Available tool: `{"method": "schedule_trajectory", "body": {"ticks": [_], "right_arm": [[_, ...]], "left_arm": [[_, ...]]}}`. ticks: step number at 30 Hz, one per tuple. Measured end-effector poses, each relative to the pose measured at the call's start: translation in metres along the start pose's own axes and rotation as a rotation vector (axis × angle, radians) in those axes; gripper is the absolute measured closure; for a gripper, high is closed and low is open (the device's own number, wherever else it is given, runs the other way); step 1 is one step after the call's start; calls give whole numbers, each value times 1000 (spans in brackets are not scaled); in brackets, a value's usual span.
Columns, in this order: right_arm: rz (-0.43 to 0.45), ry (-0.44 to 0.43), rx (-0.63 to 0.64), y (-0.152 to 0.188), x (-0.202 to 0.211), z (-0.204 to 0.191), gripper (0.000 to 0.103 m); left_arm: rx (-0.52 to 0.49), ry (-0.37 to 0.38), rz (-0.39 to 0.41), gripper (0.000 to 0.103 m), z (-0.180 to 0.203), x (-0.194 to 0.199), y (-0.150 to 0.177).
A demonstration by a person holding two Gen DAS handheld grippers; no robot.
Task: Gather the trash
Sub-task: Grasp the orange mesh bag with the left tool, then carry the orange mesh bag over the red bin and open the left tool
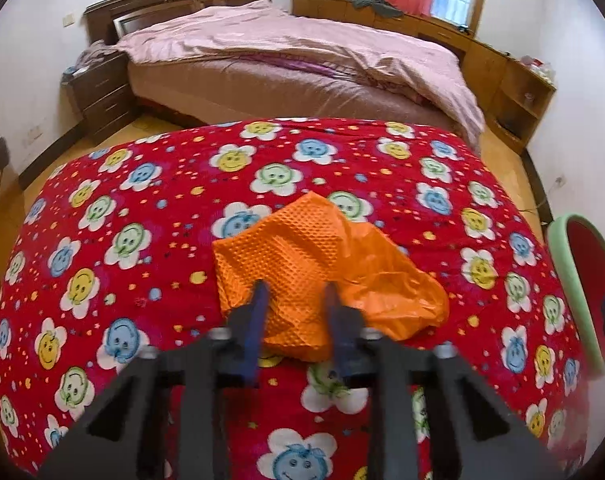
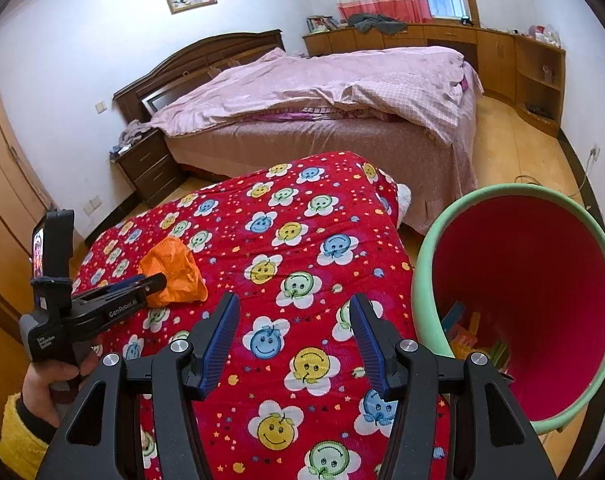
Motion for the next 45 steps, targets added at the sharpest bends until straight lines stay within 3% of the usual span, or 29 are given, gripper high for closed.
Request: {"method": "schedule_trajectory", "body": {"ticks": [2, 5, 16, 23, 34, 45], "right_arm": [[2, -1, -7, 0, 2, 1, 45], [10, -3, -15, 1, 8, 3, 45], [61, -1, -51, 6, 39, 13, 45], [90, 26, -90, 11, 60, 31, 45], [154, 117, -162, 20, 103, 82, 45], [175, 201, -240, 30, 117, 141, 45]], "left_arm": [[3, 31, 9, 98, 1, 4, 0], [3, 63, 30, 101, 3, 16, 0], [-8, 184, 158, 101, 34, 87, -10], [-42, 256, 190, 101, 74, 113, -7], [-121, 356, 175, 101, 144, 119, 4], [-196, 416, 149, 101, 212, 103, 4]]}}
Point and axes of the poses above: each gripper's, at about its wrist camera, not at the fingertips, and x roughly against the way its jaws point, z to its right, y to its underside, the point moved 1 cm from there along -x, roughly the way its jaws point, and after that the axes turned 6 degrees about -x, right-handed, at the moved point
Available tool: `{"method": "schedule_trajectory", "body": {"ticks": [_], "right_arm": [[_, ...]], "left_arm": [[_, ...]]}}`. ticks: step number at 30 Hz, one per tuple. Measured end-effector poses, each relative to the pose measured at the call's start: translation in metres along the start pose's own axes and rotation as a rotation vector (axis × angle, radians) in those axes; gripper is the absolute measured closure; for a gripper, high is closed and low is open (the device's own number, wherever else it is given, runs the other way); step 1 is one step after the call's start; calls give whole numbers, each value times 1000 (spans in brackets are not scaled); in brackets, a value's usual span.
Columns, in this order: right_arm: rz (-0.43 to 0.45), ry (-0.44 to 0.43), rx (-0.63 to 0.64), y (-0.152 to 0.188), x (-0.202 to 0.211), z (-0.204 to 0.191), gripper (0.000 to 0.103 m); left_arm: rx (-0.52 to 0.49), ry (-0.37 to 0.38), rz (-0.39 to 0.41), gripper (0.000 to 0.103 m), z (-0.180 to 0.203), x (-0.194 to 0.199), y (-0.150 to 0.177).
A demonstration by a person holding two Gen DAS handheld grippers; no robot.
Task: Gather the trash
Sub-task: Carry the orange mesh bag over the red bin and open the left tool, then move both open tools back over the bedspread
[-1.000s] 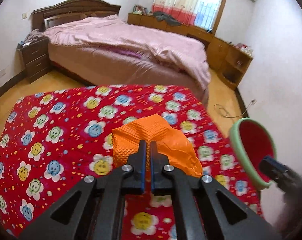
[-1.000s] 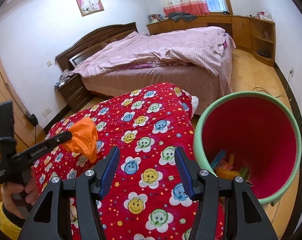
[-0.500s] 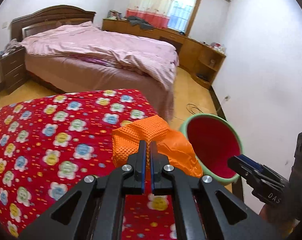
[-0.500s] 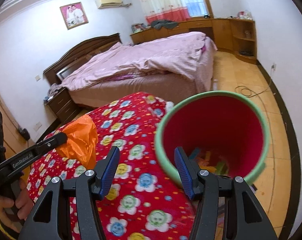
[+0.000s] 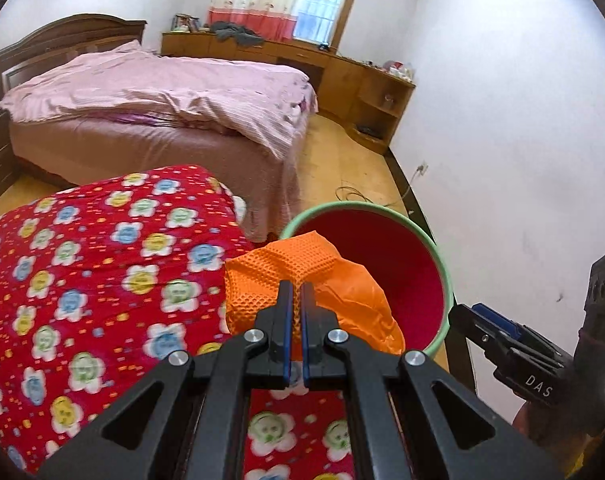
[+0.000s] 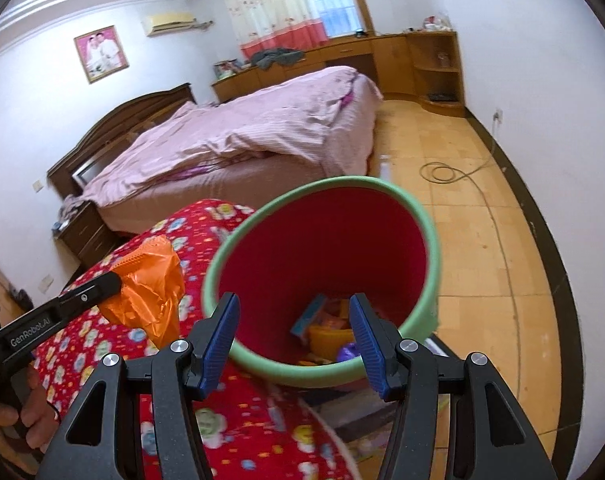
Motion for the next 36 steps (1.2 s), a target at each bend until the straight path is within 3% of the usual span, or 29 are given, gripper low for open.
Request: {"method": "schedule_trajectory", "body": {"ticks": [13, 17, 23, 27, 36], "right_arm": [[-35, 58, -52, -3, -24, 48, 42], [-40, 64, -63, -3, -29, 53, 39], [-37, 53, -46, -2, -25, 47, 38], [-22, 43, -31, -2, -18, 37, 28], [3, 1, 31, 7, 1, 3, 26]], "left_arm": [[-84, 30, -85, 101, 38, -71, -3], [-94, 40, -102, 89, 41, -79, -1], [-85, 18, -109, 72, 38, -71, 5], [-68, 1, -106, 62, 33, -56, 8], [-38, -76, -80, 62, 16, -11, 17]]}}
Point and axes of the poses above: each gripper's, at about its wrist camera, not at the fingertips, and x roughly against the way its jaws point, z to its right, y to its underside, the point moved 1 cm from there along -x, roughly the way its jaws point, and after that the axes turned 6 degrees about -x, right-handed, at the moved point
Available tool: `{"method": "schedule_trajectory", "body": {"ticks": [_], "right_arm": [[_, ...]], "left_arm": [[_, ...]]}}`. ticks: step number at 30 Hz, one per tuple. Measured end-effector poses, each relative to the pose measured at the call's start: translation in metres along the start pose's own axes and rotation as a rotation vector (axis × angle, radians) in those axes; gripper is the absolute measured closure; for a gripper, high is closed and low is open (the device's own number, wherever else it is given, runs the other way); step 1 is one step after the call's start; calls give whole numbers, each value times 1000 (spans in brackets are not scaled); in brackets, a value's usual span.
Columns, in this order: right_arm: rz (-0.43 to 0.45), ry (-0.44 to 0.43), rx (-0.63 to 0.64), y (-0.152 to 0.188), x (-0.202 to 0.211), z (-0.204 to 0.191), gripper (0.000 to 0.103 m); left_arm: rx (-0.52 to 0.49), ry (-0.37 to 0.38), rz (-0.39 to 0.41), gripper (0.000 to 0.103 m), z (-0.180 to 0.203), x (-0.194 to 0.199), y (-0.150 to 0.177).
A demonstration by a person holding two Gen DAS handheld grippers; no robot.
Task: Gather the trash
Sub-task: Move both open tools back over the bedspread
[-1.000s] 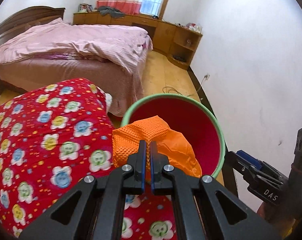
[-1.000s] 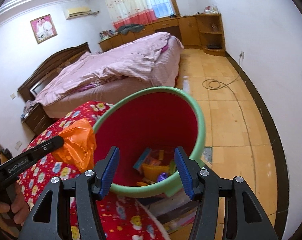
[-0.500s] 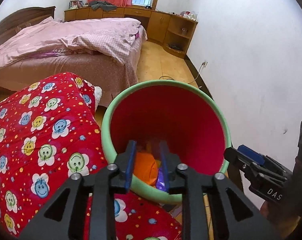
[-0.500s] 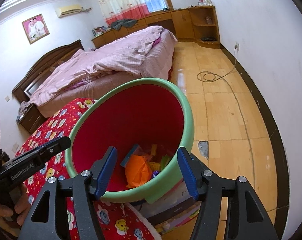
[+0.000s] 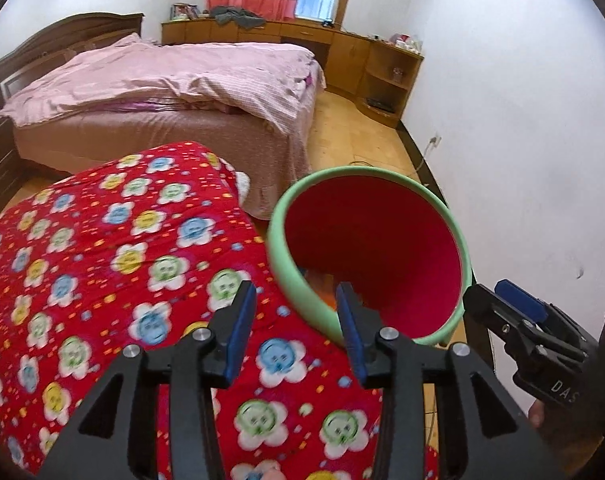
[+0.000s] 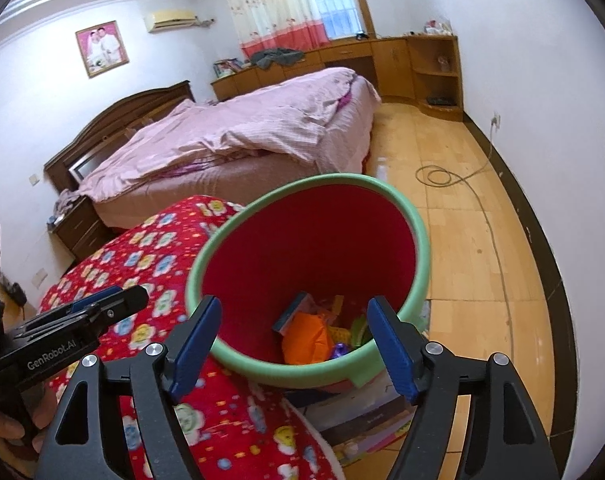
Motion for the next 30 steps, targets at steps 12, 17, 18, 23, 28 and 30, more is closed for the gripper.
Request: {"method": "schedule_trajectory", "body": {"ticks": [12, 17, 18, 23, 28, 30], "right_arm": [[29, -82, 63, 20, 33, -48, 21], [46, -114, 101, 29, 48, -69, 20], [50, -121, 108, 31, 51, -73, 20], [64, -150, 145, 45, 65, -95, 20], [63, -170, 170, 57, 72, -108, 20], [62, -176, 171, 62, 74, -111, 20]], "left_arm": [[55, -107, 25, 61, -32, 61, 27], [76, -156, 47, 61, -44, 88, 41], [80, -165, 51, 61, -46, 93, 44], [116, -196, 69, 61, -58, 116, 60], [138, -248, 98, 61, -66, 137, 75], [145, -266, 108, 61, -69, 144, 80]]}}
Point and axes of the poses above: each gripper's, at about its wrist camera, not at the fingertips, and x roughly against the way its jaws point, z to its right, y to its underside, the point moved 1 cm from there along -x, roughly the way its jaws point, and after that the axes turned 6 degrees about -x, right-handed, at the moved point
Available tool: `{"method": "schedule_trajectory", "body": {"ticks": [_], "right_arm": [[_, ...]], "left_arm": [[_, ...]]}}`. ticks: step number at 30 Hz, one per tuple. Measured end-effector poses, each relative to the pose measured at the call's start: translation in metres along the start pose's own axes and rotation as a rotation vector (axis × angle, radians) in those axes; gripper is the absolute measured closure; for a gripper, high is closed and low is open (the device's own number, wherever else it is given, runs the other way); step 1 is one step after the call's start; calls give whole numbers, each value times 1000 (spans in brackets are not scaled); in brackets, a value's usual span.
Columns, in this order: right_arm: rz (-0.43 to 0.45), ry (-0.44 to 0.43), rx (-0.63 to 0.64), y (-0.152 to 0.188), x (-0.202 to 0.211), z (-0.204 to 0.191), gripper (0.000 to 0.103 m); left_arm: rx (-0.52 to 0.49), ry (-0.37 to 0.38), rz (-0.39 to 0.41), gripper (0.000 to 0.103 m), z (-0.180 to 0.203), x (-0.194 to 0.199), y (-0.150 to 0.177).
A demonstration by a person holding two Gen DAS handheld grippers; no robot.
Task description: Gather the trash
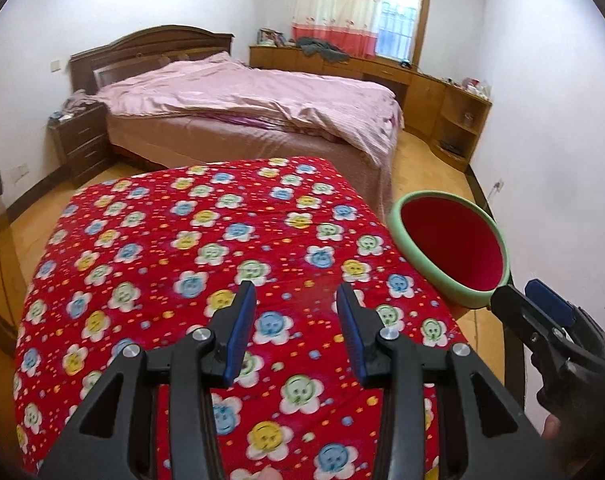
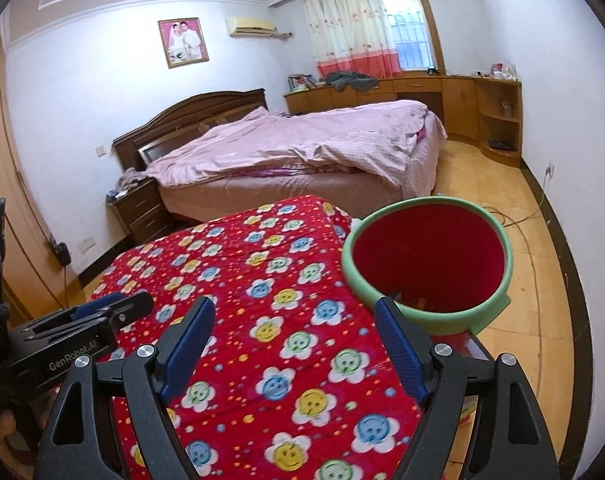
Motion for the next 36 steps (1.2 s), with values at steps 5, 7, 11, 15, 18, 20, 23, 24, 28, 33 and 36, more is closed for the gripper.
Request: {"method": "schedule_trajectory", "body": {"ticks": [5, 7, 11, 15, 18, 20, 23, 24, 28, 33, 36], "right_arm": [[6, 1, 11, 11, 3, -8, 20], [5, 0, 14, 14, 3, -11, 20], [4, -2, 14, 21, 4, -14, 20], [10, -1, 14, 24, 6, -15, 20], [17, -4, 13, 24, 7, -15, 20], [21, -4, 15, 25, 8, -16, 20], [21, -4, 19, 26, 8, -18, 20], [19, -4, 20, 26, 7, -18, 20], [11, -5, 21, 27, 5, -19, 20], [7, -6, 24, 29, 5, -20, 20], [6, -6, 24, 29, 5, -20, 20]], "left_arm": [[22, -38, 20, 61, -12, 11, 11], [32, -51, 28, 61, -16, 15, 14], [44, -85, 44, 61, -20, 20, 21], [47, -107, 54, 61, -22, 23, 27], [51, -122, 60, 61, -24, 24, 30], [54, -128, 61, 61, -25, 23, 31], [57, -138, 64, 61, -25, 23, 32], [57, -143, 64, 61, -26, 23, 32], [60, -148, 64, 61, -26, 23, 33], [64, -155, 65, 61, -27, 22, 33], [64, -156, 66, 61, -28, 22, 33]]}}
Point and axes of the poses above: each gripper's, at about its wrist camera, not at the fingertips, and x roughly against the way its jaws point, z to its right, y to its underside, the point moved 1 cm from there along -x, roughly the way its jaws point, and after that the axes turned 6 degrees about -x, right-handed, at the moved point
